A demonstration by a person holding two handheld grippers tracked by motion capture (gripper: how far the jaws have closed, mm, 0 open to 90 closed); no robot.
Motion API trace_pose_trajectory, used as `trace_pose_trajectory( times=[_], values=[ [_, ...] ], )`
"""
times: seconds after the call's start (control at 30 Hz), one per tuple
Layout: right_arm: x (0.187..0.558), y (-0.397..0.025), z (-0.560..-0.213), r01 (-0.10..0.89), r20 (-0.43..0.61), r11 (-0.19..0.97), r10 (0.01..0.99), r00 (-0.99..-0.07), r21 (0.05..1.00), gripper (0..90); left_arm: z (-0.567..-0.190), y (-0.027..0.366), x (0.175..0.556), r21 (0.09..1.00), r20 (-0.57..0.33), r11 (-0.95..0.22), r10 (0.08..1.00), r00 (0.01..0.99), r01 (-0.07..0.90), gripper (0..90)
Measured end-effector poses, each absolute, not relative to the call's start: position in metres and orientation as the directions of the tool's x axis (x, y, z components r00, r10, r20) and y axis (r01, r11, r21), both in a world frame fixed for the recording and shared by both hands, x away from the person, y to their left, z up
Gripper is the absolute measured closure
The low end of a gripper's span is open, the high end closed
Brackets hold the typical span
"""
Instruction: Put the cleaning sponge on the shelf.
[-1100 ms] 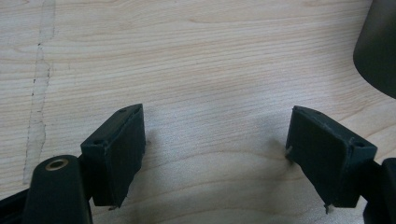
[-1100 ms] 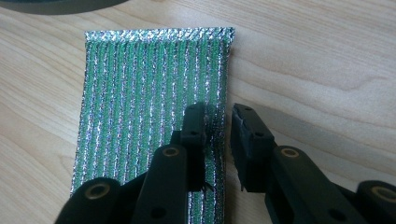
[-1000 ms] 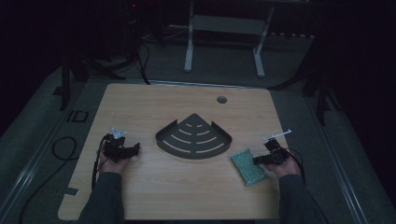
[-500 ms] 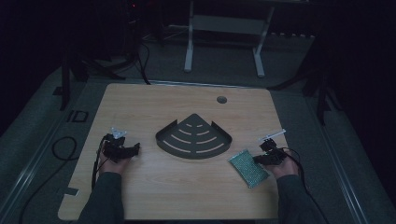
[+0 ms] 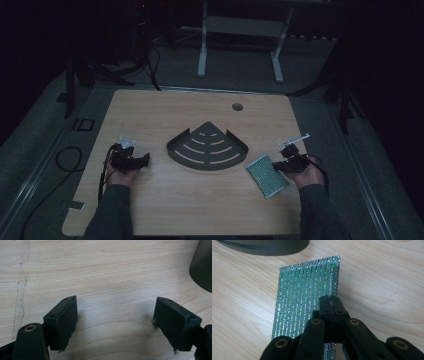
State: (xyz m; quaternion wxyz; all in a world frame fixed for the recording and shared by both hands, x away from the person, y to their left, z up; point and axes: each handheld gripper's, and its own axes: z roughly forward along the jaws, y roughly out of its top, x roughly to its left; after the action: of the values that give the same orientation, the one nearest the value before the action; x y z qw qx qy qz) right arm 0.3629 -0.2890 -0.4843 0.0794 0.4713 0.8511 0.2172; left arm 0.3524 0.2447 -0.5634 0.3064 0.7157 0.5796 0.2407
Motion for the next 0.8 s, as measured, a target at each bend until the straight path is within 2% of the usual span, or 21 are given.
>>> trace_pose_trajectory(
  times=[0.8],
  values=[
    [0.374, -0.283, -0.452, 0.743, 0.022, 0.513, 0.817, -0.577, 0.431, 89.5, -0.563, 0.245, 0.352, 0.718, -0.011, -0.140, 0.977, 0.212, 0.682, 20.2]
  ],
)
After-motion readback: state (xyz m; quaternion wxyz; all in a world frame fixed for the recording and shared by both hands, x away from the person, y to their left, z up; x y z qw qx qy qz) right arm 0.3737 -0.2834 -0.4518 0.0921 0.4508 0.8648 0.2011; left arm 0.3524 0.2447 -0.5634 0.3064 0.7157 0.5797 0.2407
